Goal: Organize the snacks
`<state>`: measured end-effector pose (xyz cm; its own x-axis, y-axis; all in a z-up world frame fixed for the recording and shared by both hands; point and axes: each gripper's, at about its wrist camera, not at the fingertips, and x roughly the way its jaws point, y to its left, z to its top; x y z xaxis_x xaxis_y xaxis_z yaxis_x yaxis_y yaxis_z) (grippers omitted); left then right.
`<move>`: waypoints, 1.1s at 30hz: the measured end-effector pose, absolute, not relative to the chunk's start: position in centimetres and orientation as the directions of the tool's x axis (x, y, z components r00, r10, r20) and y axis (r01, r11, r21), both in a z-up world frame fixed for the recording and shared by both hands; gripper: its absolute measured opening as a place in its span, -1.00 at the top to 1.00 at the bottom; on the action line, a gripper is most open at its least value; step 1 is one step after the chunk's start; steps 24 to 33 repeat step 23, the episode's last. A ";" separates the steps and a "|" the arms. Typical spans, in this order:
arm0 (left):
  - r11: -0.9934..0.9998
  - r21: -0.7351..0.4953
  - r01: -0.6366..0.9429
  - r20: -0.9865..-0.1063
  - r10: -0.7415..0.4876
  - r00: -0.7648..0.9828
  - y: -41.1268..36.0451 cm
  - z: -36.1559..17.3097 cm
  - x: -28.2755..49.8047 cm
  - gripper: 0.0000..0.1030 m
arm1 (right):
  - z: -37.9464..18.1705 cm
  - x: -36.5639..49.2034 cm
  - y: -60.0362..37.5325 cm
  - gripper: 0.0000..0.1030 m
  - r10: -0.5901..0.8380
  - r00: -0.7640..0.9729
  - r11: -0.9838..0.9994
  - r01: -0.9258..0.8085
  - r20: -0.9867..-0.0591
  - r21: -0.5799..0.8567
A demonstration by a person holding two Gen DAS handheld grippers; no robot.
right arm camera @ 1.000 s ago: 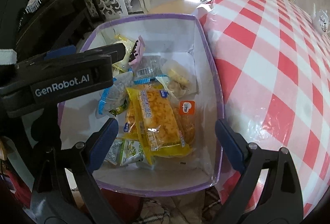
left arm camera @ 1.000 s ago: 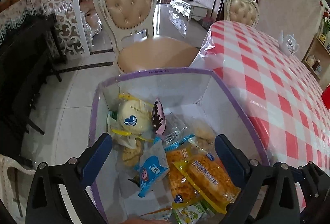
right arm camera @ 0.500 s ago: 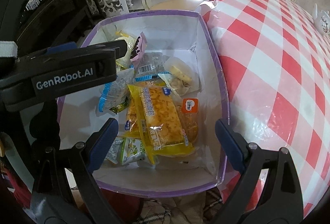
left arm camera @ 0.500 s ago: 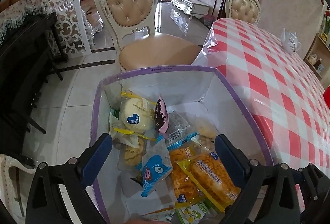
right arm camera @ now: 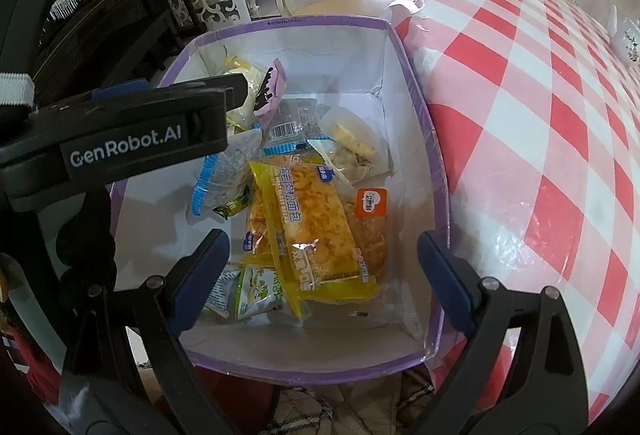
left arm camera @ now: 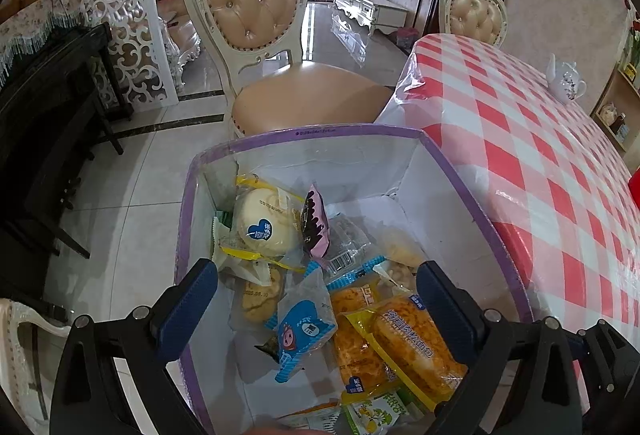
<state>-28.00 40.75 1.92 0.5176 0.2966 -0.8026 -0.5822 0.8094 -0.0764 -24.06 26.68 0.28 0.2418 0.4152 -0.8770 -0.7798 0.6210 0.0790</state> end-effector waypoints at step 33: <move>0.793 -0.050 -0.607 -0.810 0.323 0.489 41.0 1.6 -28.1 -0.95 | -0.2 -24.1 26.5 -0.86 0.407 0.235 0.624 -0.778 -0.883 0.080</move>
